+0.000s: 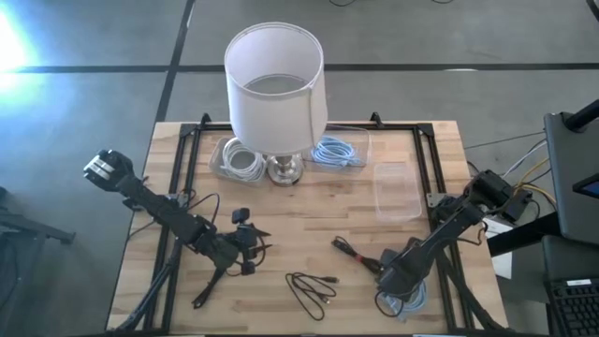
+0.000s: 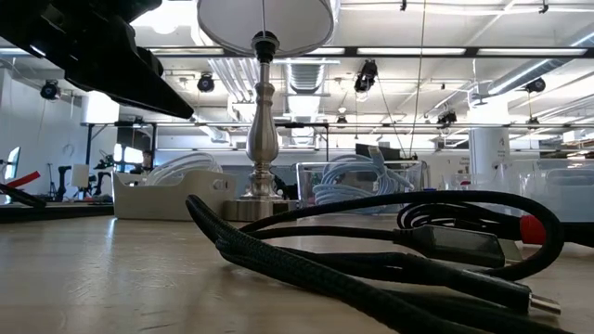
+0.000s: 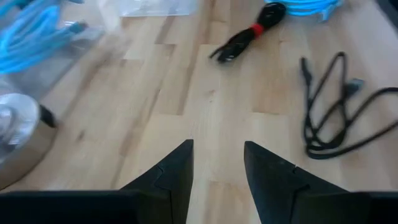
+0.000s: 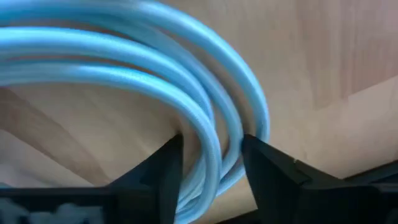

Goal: Pick & Place USB Port
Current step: Put the blue HDMI cable into the left transparent bin

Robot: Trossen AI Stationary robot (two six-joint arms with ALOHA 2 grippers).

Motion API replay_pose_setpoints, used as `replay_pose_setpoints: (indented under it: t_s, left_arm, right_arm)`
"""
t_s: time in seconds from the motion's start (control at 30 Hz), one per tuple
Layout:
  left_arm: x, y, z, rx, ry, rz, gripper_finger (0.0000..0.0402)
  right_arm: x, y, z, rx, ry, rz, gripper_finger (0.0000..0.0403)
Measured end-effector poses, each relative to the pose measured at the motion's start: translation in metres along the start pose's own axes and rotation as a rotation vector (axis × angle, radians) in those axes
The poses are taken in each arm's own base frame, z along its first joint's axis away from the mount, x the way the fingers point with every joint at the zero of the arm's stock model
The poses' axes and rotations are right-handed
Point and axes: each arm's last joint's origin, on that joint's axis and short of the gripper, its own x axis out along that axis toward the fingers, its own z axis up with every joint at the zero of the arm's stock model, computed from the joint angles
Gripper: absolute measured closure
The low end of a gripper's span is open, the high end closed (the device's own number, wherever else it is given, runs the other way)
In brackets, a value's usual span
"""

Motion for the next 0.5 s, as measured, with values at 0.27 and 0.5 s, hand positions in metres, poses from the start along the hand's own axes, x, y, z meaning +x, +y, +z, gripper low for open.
replay_pose_setpoints:
  t_s: [0.27,0.5]
  left_arm:
    - [-0.001,-0.001,0.001,-0.005,0.003,-0.024,0.0257]
    - [-0.001,-0.001,0.001,-0.005,0.003,-0.024,0.0257]
  right_arm:
    - [-0.01,0.01,0.0,0.094,-0.028,0.023,0.0373]
    - [-0.044,0.034,0.0,0.092,-0.162,0.115,0.0388]
